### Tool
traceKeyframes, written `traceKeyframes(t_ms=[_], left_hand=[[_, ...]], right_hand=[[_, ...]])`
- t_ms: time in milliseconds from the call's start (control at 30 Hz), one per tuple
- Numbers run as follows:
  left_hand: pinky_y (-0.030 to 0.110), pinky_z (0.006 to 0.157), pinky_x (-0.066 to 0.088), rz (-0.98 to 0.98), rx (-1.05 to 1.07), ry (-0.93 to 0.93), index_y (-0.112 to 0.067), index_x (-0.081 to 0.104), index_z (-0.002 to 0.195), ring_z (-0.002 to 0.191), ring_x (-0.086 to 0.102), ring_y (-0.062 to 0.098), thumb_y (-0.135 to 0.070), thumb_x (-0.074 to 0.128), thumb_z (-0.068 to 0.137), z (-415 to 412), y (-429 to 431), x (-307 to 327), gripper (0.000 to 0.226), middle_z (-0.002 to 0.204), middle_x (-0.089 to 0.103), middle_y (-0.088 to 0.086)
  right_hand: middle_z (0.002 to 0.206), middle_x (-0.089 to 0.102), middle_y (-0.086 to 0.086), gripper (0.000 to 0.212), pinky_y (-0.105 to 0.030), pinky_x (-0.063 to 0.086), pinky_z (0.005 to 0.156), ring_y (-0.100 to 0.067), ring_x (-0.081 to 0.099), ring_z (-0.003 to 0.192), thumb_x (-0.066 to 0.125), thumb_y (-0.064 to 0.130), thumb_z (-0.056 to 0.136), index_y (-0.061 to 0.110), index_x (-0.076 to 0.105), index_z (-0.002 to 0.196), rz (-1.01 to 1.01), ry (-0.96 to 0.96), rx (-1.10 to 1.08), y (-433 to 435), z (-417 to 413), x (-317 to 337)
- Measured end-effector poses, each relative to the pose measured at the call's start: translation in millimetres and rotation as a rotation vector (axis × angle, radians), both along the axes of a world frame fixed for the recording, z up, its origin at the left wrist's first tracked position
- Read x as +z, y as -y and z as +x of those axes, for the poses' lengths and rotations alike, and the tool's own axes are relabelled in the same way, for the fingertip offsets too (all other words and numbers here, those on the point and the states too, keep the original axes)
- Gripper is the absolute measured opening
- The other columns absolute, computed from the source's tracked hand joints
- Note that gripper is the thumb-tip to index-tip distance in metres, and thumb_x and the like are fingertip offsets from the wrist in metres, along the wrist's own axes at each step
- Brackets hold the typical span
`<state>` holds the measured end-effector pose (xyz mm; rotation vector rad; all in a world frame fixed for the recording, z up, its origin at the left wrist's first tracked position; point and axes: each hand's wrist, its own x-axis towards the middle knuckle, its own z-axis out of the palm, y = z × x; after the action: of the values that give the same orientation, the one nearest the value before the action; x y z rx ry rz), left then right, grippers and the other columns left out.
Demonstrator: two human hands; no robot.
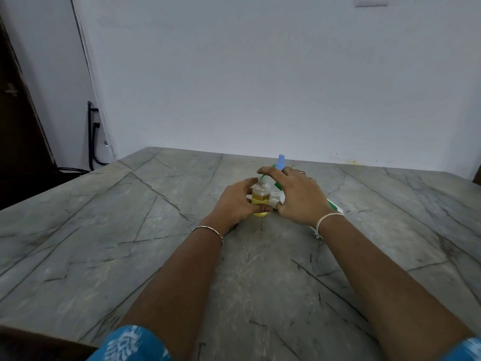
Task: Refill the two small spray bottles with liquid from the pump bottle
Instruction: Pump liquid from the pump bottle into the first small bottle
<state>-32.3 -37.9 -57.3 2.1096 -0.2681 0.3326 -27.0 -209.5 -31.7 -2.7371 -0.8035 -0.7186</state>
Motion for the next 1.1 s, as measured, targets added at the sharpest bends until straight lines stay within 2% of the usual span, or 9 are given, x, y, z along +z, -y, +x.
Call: traceKeyframes(t_ms=[167,267,400,700,1100], left_hand=[[0.036,0.095,0.053,0.022,0.010,0.016,-0.022,0.056,0.130,0.102,0.067,0.013,-0.026,0.090,0.061,2.3,-0.6,-2.2,0.077,0.117,0.070,0.000],[0.035,0.095,0.053,0.034,0.009,0.024,-0.021,0.056,0.130,0.103,0.067,0.014,-0.025,0.090,0.062,2.3,-1.1,-1.3,0.076,0.118,0.070,0.001],[0.042,0.094,0.054,-0.005,0.001,0.009,-0.021,0.057,0.129,0.103,0.068,0.016,-0.023,0.090,0.060,3.3,-2.0,-3.2,0.077,0.117,0.070,0.002],[0.038,0.096,0.053,0.016,0.012,0.019,-0.018,0.053,0.134,0.105,0.066,0.015,-0.024,0.090,0.063,2.5,-0.1,-2.6,0.080,0.121,0.068,0.002],[0.032,0.095,0.052,0.043,0.008,0.027,-0.019,0.054,0.133,0.106,0.065,0.016,-0.024,0.088,0.065,0.6,0.0,-0.7,0.077,0.122,0.067,0.002]], right_hand=[[0.105,0.052,-0.002,0.068,-0.043,0.048,0.086,-0.028,0.055,0.098,0.065,0.028,0.078,0.037,0.035,0.138,-0.025,0.009,-0.019,-1.3,-1.2,0.5],[0.104,0.052,-0.001,0.062,-0.043,0.047,0.085,-0.027,0.055,0.098,0.063,0.024,0.076,0.034,0.038,0.132,-0.013,0.022,-0.017,-3.0,-2.3,1.5],[0.106,0.054,-0.001,0.058,-0.044,0.048,0.086,-0.028,0.056,0.099,0.065,0.024,0.077,0.032,0.039,0.129,-0.004,0.028,-0.026,-6.2,-1.6,2.0],[0.107,0.053,-0.001,0.068,-0.042,0.046,0.087,-0.027,0.055,0.102,0.064,0.026,0.078,0.037,0.033,0.138,-0.029,0.027,-0.044,-2.8,-4.3,0.8],[0.117,0.058,-0.003,0.058,-0.045,0.049,0.092,-0.027,0.056,0.105,0.067,0.028,0.078,0.032,0.039,0.128,-0.005,0.015,-0.055,-8.0,-0.8,1.9]])
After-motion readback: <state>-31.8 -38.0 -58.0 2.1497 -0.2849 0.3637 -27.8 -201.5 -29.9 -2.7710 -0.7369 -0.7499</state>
